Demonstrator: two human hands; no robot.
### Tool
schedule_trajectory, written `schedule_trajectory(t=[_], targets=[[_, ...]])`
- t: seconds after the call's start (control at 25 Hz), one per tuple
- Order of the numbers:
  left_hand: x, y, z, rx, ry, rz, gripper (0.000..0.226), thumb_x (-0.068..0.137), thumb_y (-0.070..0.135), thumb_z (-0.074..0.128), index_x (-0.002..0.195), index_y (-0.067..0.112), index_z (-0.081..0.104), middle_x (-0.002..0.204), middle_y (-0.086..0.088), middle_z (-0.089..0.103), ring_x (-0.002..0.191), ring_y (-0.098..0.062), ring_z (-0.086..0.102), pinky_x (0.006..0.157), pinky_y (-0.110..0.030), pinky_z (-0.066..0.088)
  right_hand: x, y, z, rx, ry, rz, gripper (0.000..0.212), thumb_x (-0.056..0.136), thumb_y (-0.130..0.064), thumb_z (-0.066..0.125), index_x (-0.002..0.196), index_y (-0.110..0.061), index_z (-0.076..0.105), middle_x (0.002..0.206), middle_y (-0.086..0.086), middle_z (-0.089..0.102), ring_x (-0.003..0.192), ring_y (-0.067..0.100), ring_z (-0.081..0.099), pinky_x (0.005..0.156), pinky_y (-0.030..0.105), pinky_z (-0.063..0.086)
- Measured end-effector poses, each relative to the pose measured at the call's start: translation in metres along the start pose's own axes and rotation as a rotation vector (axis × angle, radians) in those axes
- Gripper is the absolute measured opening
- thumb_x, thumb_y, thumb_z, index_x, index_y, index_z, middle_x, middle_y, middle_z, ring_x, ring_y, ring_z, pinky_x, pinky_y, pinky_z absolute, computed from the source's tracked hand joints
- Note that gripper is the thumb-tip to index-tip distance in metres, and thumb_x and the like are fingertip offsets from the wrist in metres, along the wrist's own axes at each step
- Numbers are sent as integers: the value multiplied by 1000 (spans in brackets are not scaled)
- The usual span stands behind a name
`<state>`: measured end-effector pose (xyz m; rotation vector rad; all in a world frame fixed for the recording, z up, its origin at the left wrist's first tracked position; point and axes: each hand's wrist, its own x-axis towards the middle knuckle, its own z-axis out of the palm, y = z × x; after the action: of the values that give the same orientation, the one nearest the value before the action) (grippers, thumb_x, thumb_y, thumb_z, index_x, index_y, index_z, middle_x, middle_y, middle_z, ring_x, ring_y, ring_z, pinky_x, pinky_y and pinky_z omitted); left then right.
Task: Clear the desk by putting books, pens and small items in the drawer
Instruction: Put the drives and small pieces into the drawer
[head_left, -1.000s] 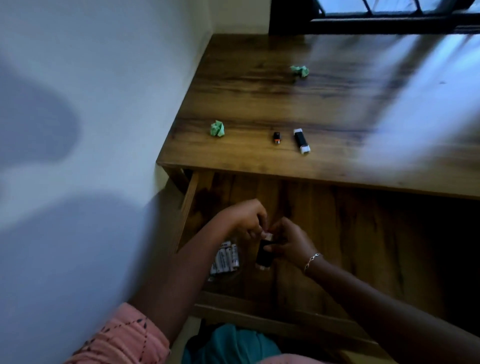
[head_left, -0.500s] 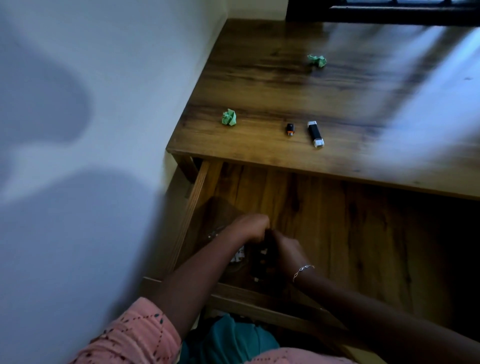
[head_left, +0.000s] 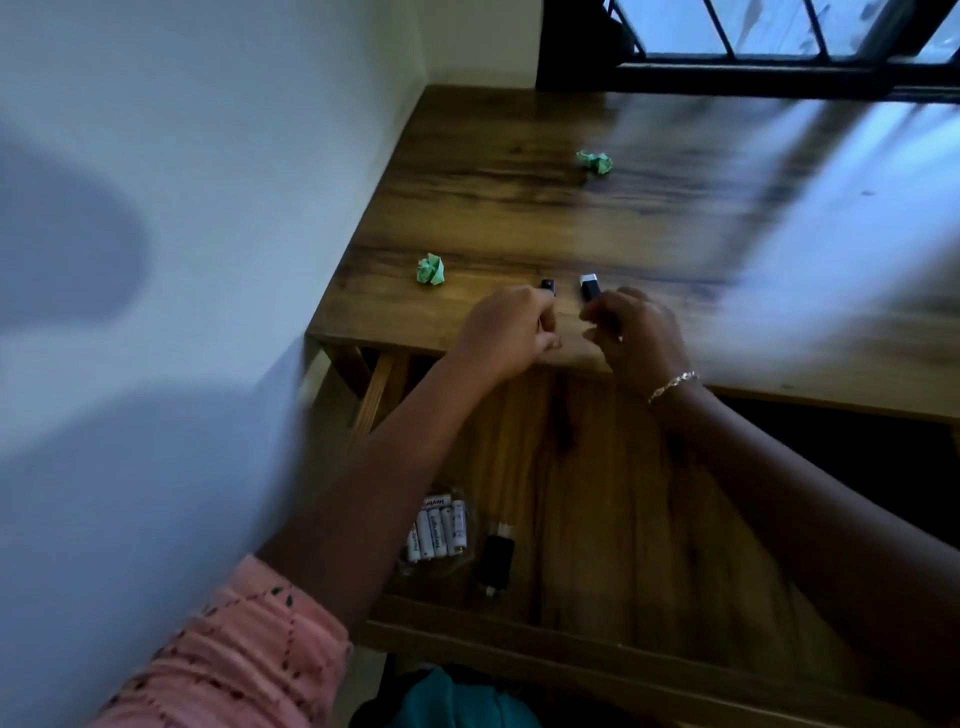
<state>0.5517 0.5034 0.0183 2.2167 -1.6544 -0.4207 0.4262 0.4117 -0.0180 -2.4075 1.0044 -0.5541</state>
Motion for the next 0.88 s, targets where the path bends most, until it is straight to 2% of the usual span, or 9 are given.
schedule_trajectory(t=[0.12, 0.24, 0.36, 0.48, 0.6, 0.68, 0.8, 0.88], targets=[[30, -5, 14, 3, 124, -37, 25, 85, 17, 65, 108, 12, 60, 111, -7, 58, 103, -20, 56, 86, -35, 49, 39, 13, 4, -106, 19, 139, 22, 80, -9, 64, 102, -8, 62, 111, 17, 59, 99, 35, 56, 73, 31, 40], [50, -9, 29, 50, 127, -24, 37, 85, 9, 63, 121, 11, 54, 124, -8, 52, 114, -22, 50, 92, -32, 43, 59, 16, 14, -176, -51, 219, 31, 82, -16, 63, 112, -7, 57, 114, 22, 55, 105, 39, 54, 83, 37, 44], [63, -12, 39, 87, 103, -3, 45, 85, 2, 58, 129, 9, 51, 135, -9, 48, 121, -26, 46, 99, -32, 37, 67, 18, 21, -220, -82, 269, 30, 85, -17, 59, 113, -8, 54, 115, 24, 55, 107, 41, 54, 83, 39, 45], [67, -13, 43, 101, 109, -11, 37, 85, 0, 54, 121, 6, 58, 128, -11, 55, 116, -28, 49, 94, -35, 40, 71, 19, 20, -231, -139, 314, 27, 85, -18, 58, 111, -9, 53, 115, 22, 58, 108, 38, 54, 80, 36, 43], [65, -12, 45, 126, 147, -32, 27, 87, 2, 51, 110, 4, 64, 118, -12, 58, 110, -28, 51, 86, -35, 41, 73, 18, 16, -264, -220, 311, 33, 85, -21, 60, 115, -10, 53, 119, 19, 59, 111, 35, 53, 83, 34, 43], [62, -12, 47, 130, 167, -42, 25, 89, 2, 50, 109, 5, 64, 116, -12, 58, 109, -26, 50, 85, -33, 41, 71, 17, 14, -264, -223, 316, 33, 85, -24, 59, 114, -10, 56, 119, 18, 59, 111, 35, 54, 82, 33, 43], [56, -11, 46, 90, 188, -66, 26, 88, 2, 55, 112, 6, 63, 118, -12, 58, 111, -26, 51, 85, -32, 42, 62, 10, 8, -272, -184, 324, 31, 87, -31, 56, 102, -6, 63, 110, 20, 64, 102, 34, 59, 68, 29, 38], [48, -8, 43, 36, 217, -80, 29, 87, 3, 57, 115, 7, 61, 119, -11, 57, 111, -25, 53, 88, -32, 46, 54, 6, 2, -246, -189, 330, 30, 85, -29, 58, 103, -5, 63, 110, 17, 64, 103, 33, 58, 68, 30, 38]])
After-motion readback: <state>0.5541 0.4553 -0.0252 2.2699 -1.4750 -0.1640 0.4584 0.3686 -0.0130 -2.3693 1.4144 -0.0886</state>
